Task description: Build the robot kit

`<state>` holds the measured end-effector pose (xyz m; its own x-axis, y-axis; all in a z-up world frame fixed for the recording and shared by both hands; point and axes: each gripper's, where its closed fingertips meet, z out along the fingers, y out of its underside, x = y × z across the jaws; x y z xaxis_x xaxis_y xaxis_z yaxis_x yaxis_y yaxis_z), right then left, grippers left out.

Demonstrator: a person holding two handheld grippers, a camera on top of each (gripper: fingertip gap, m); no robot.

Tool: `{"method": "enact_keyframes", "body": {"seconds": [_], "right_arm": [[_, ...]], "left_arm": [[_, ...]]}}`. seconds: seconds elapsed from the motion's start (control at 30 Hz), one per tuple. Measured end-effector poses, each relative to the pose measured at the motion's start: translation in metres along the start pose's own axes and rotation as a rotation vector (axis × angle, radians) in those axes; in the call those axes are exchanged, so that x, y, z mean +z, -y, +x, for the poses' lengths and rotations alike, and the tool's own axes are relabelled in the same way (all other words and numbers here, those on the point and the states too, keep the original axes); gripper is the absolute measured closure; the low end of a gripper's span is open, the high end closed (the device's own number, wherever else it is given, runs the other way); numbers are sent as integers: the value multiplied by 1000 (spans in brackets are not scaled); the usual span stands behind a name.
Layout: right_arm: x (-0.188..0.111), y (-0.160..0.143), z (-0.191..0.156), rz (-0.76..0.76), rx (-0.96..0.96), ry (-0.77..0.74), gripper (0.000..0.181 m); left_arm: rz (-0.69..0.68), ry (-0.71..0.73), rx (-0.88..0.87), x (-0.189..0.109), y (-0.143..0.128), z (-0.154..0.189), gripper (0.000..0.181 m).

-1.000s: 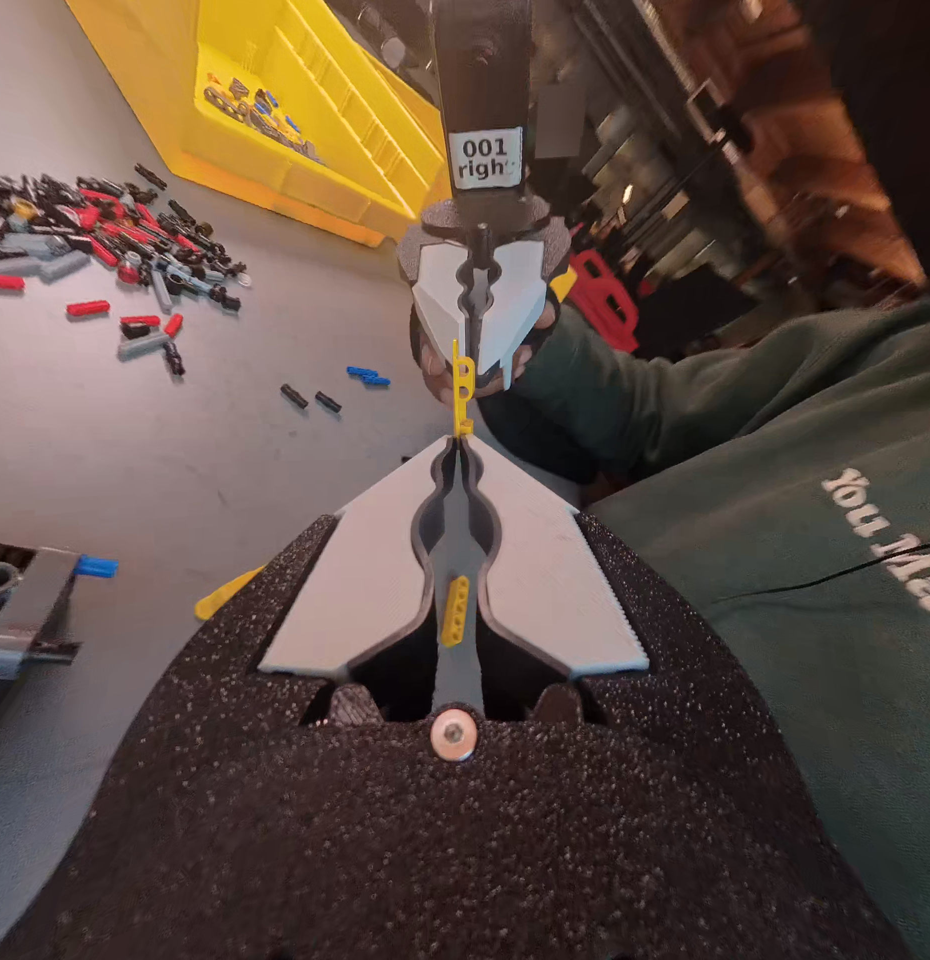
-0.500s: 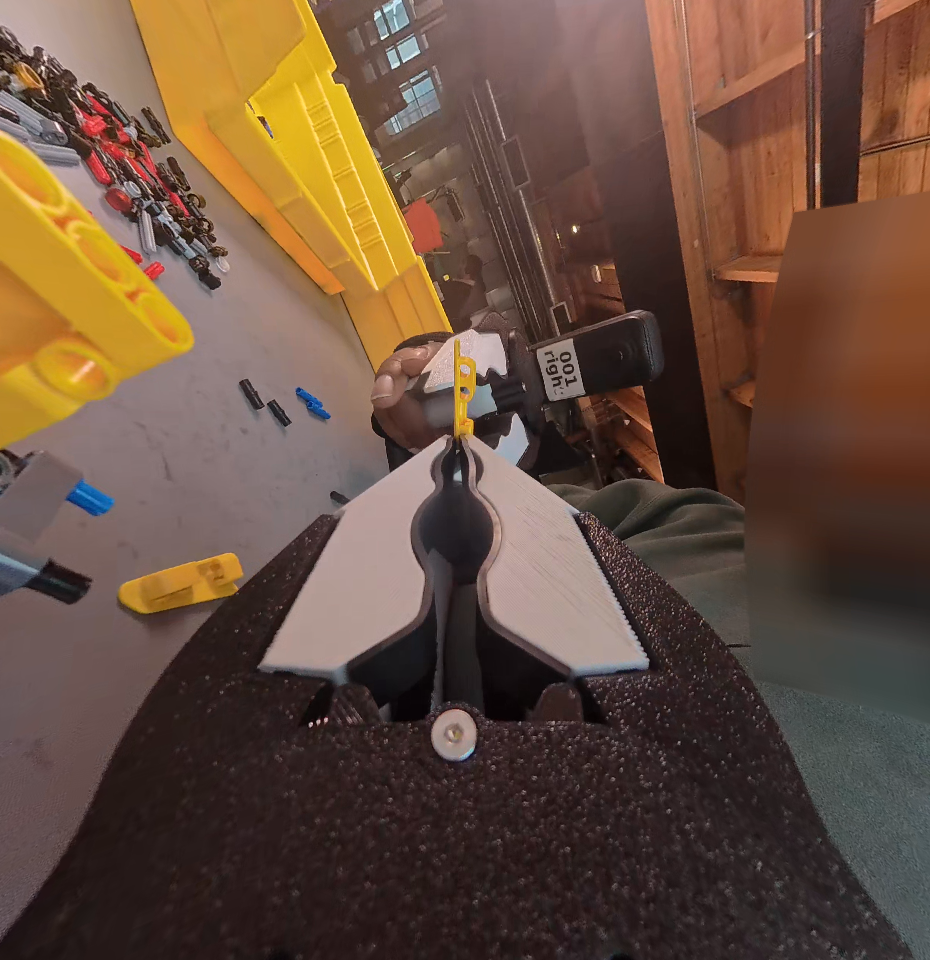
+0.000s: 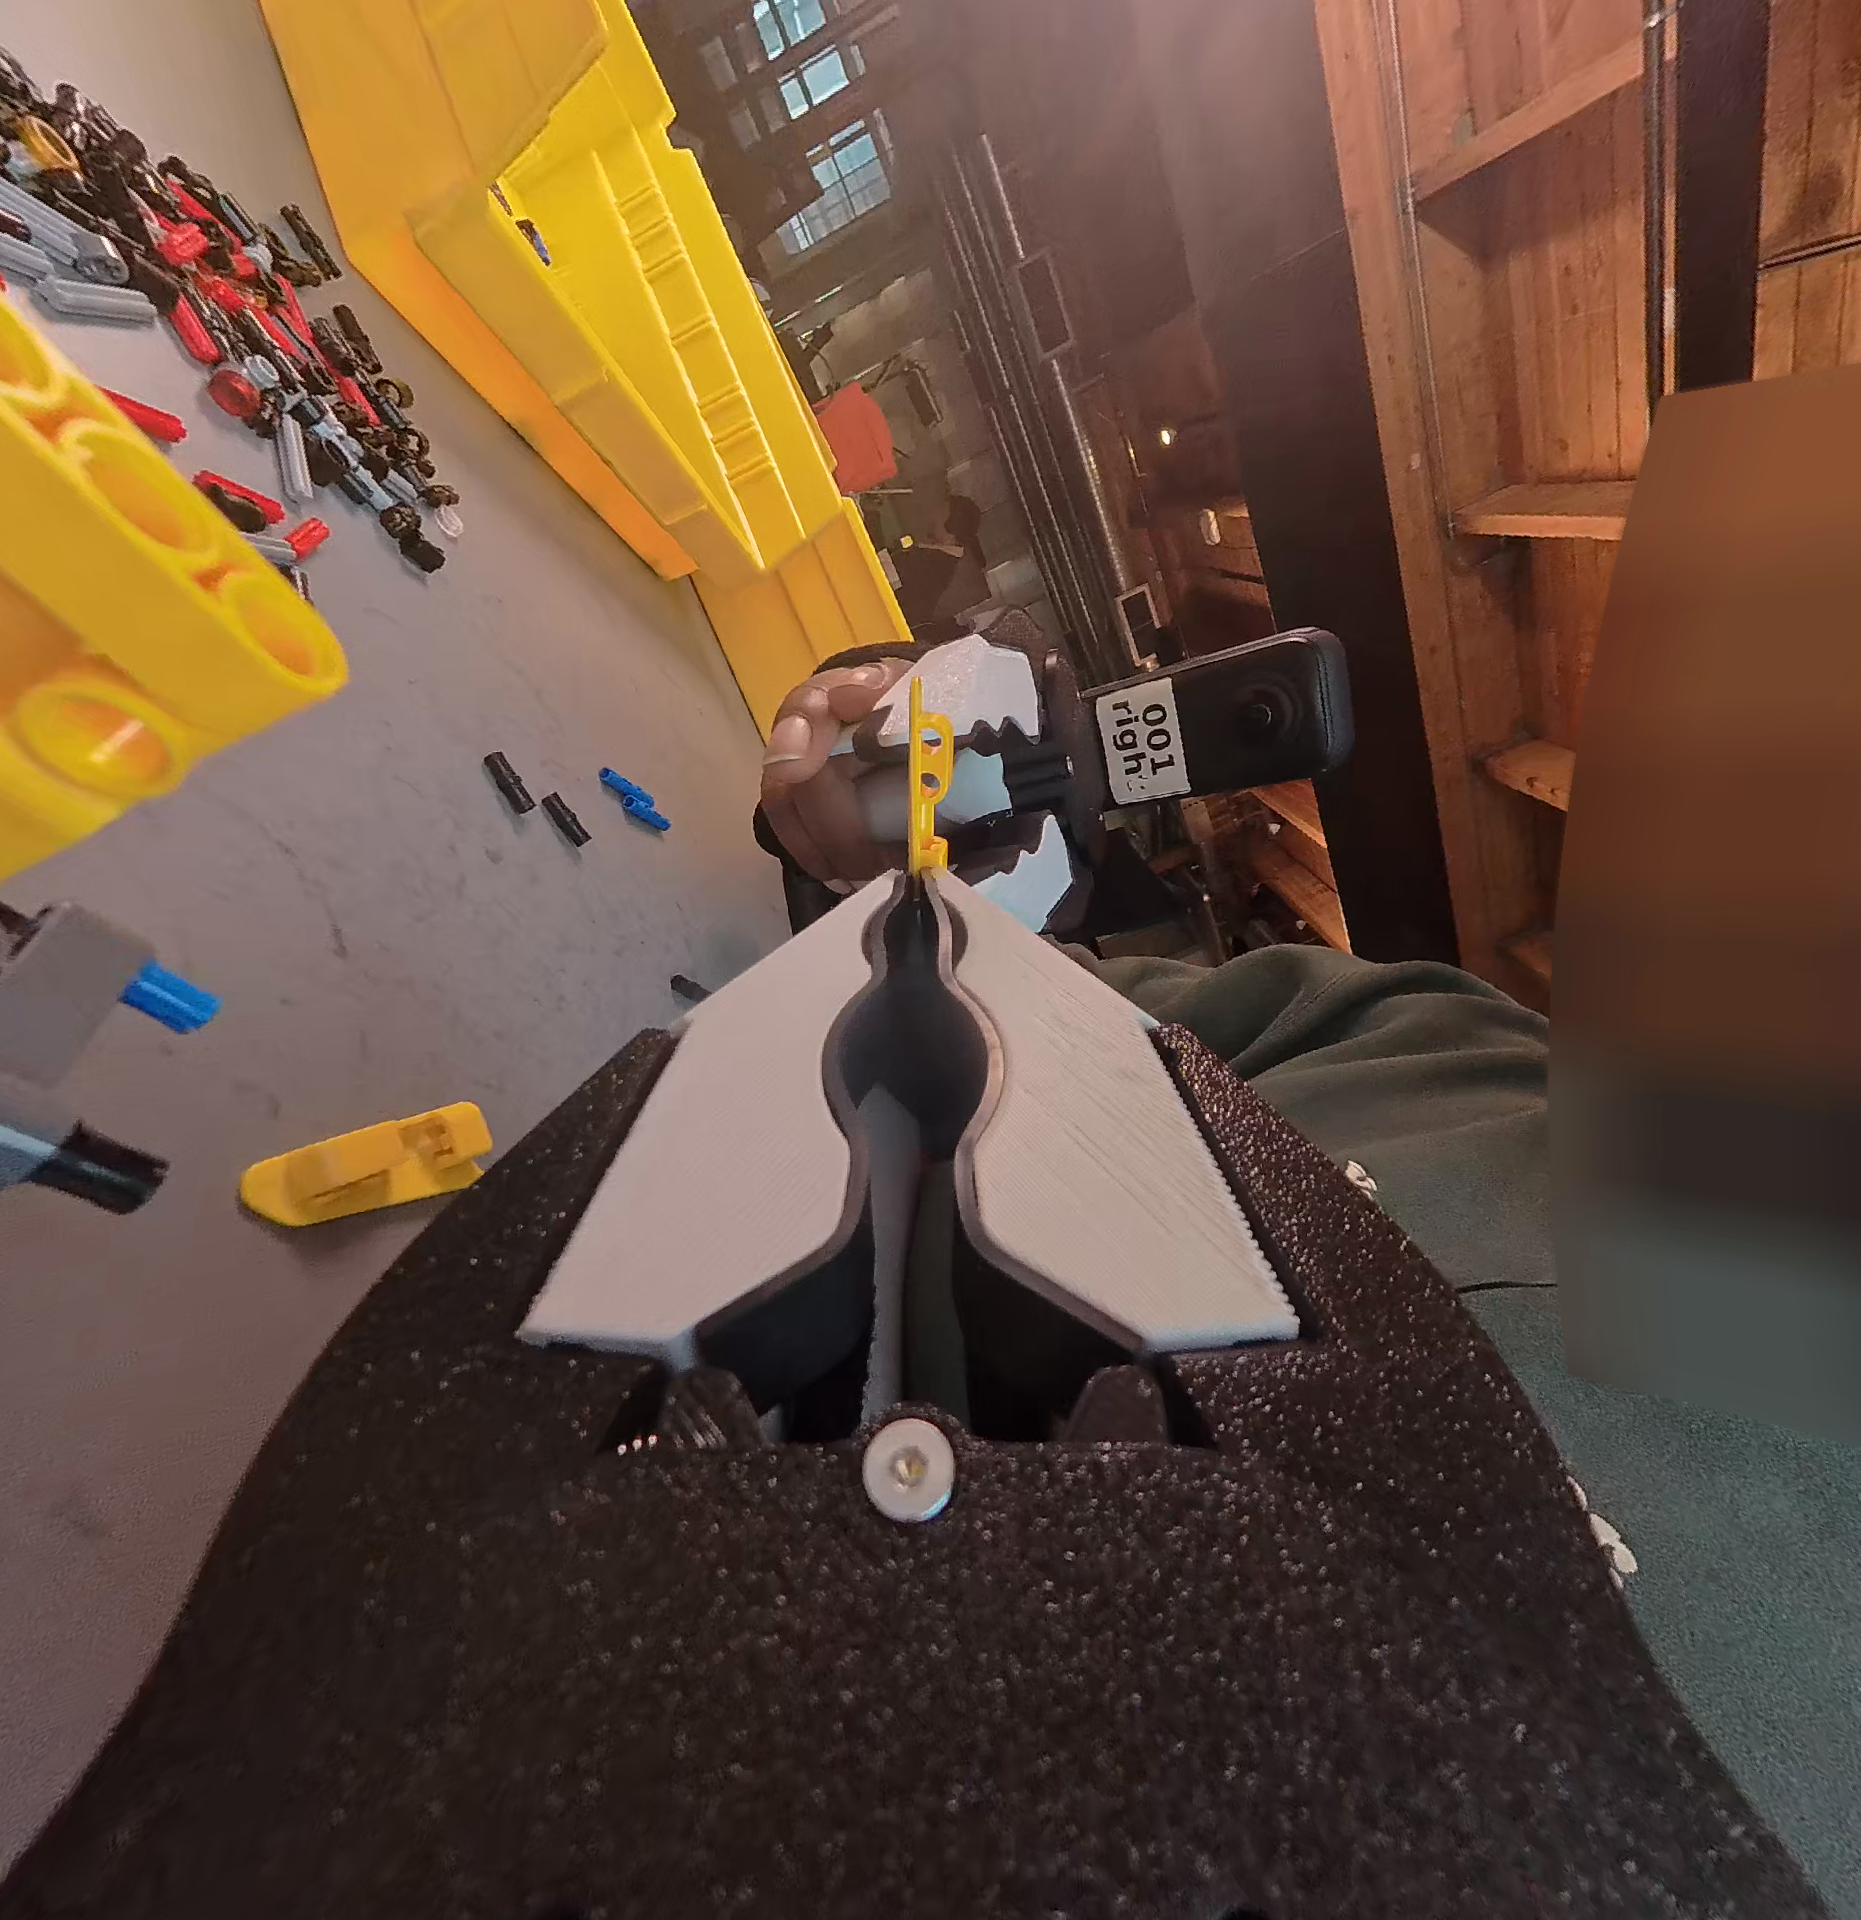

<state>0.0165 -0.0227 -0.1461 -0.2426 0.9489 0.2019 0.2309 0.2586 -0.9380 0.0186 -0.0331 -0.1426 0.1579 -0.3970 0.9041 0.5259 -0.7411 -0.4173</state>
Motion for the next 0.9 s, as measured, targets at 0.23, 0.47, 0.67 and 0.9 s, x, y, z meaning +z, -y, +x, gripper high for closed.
{"method": "enact_keyframes", "body": {"seconds": [0.23,0.47,0.67,0.9], "right_arm": [[0,0,-6,8,29,36,154],[-9,12,-13,86,205,164,154],[-12,21,-17,137,319,228,162],[-15,28,-22,160,331,263,175]], "left_arm": [[-40,76,109,1,-5,-6,181],[-113,164,398,4,-12,-2,181],[-182,217,591,6,-22,-3,181],[-196,207,724,10,-27,3,181]]}}
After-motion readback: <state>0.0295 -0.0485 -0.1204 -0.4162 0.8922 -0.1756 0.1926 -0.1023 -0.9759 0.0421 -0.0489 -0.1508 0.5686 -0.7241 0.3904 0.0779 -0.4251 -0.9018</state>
